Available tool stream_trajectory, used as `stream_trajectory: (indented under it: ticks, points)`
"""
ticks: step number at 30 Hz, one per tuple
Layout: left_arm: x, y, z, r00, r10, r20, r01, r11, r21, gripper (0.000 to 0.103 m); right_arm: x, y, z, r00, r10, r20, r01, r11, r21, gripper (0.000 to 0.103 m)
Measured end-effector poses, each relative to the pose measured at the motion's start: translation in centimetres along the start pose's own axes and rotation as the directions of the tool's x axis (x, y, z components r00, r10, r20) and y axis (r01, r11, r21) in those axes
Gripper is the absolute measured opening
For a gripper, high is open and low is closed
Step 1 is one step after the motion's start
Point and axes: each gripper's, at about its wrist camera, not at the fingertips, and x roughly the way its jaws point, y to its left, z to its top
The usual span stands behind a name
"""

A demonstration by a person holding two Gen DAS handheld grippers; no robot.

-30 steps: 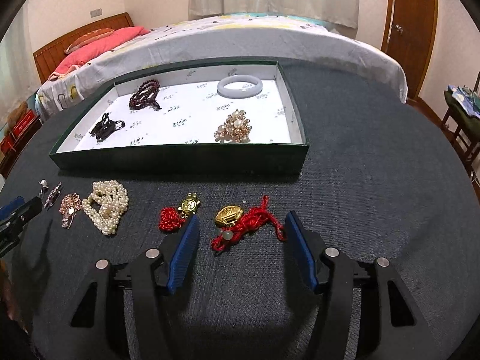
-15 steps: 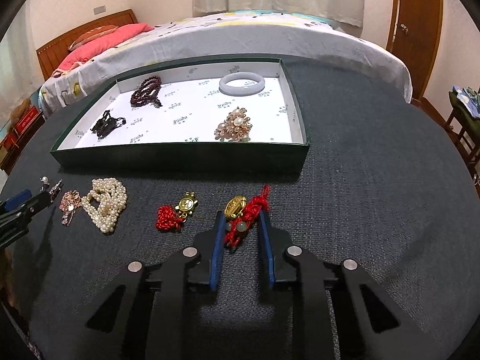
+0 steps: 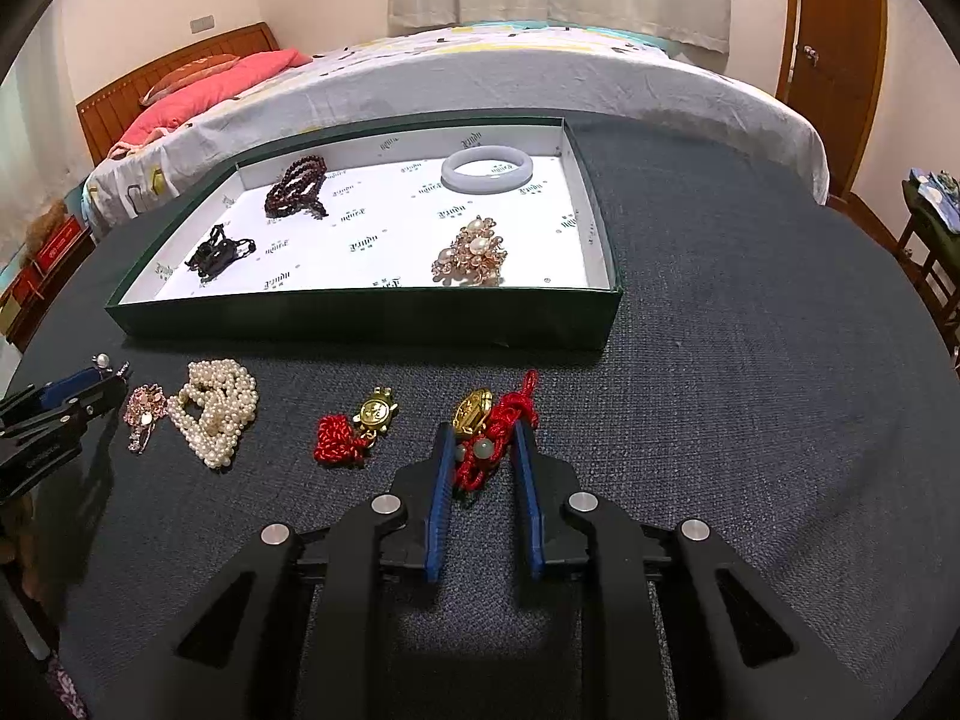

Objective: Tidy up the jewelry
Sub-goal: 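Grasp the rhinestone brooch with the left tool while the right tool grasps the red-tasseled gold charm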

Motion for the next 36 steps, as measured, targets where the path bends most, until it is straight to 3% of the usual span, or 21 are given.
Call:
stream_trajectory:
  ticks: [7,36]
  points:
    - [-0.1,0.0,0.1,1.000,-0.005,0.008,0.005,1.000,0.016,0.012,0.0,0.0,0.0,1.000,0.001,0.000,-0.001,1.000,0.002,0.020]
    - [-2.1,-0.5,0.3,0.999,-0.029,0.039,0.028,0.999,0.019,0.011,-0.3,0.3,-0.1,1.000,0.009,0.011,-0.009,1.000,-0.004,0.015]
